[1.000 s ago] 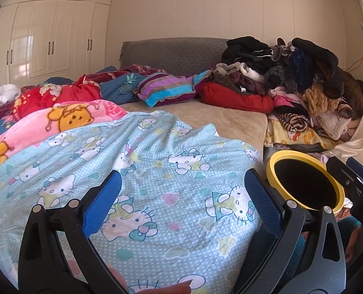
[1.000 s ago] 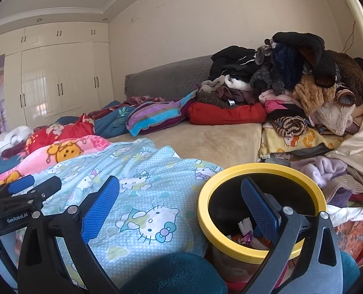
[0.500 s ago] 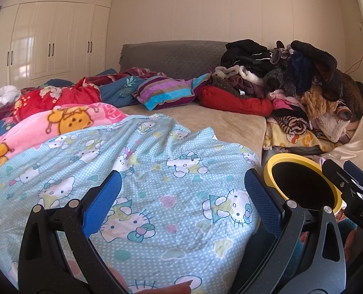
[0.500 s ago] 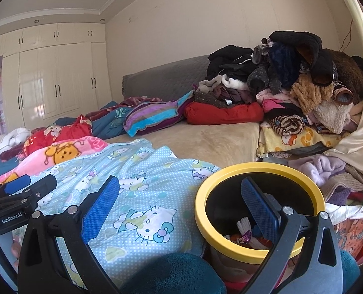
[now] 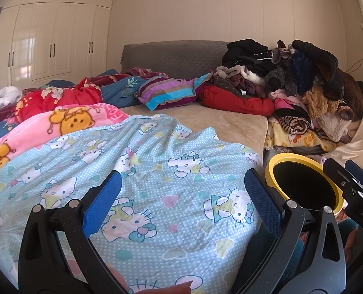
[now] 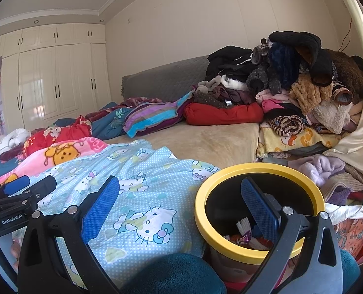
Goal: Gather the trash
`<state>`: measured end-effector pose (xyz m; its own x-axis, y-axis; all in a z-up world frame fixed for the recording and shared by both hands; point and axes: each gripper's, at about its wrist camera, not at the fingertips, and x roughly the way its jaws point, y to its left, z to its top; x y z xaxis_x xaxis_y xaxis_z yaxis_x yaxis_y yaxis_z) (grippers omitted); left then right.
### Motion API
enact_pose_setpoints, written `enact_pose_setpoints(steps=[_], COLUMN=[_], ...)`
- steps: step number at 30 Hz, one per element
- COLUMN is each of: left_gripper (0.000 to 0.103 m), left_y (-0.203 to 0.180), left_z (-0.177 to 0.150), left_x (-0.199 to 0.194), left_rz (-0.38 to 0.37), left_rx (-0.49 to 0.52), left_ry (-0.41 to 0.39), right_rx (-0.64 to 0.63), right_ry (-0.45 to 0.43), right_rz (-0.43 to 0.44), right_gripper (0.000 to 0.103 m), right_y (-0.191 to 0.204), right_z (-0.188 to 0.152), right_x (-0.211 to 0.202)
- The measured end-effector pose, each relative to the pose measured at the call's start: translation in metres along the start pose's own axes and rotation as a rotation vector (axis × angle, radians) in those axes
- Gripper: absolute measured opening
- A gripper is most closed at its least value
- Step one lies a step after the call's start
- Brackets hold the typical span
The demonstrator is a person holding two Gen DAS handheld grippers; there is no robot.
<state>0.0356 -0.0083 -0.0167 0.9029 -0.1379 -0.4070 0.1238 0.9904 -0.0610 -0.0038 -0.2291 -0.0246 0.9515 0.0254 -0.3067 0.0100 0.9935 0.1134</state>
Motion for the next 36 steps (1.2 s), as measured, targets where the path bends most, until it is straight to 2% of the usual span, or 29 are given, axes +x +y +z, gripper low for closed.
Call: enact_pose_setpoints(steps=[19,25,28,30,32,34,36], left_gripper=[0.092,0.092,0.092,0.092,0.092,0.092,0.092], left_y=[-0.001,0.007,0.025,0.048,0.073,0.118,0.171], left_z=[0.0,-0.001,-0.006,-0.01,-0.013,-0.02,-0.031], left_x=[-0.001,-0.002,0.001,0.0,-0.002,-0.012,-0.024], left_rz=[0.001,0.02,0.065,0.088,0.146,0.26,0.428], left_rx=[0.0,-0.026,-0.074,-0.124,-0.156,-0.225,-0.274], left_ry=[0.001,0.021,0.053,0.083,0.097,0.117,0.135], right_rx=[0.003,-0.004,-0.017,-0.036,-0.071,-0.113,-0.161], right_ry=[-0.002,0.009,0.016,0.036,0.062,0.101,0.17], right_rz=[-0.009,0.012,0.081,0.167,0.255,0.359,0.468], right_gripper=[0.097,0.097,0.097,0.097,0.097,0.097,0.097], right_y=[-0.001,0.002,0.016,0.037,0.066,0.103,0.147], right_z=[0.0,0.005,0.013,0.02,0.025,0.026,0.021], right_x=[-0.001,0.001,0.004,0.01,0.018,0.028,0.041])
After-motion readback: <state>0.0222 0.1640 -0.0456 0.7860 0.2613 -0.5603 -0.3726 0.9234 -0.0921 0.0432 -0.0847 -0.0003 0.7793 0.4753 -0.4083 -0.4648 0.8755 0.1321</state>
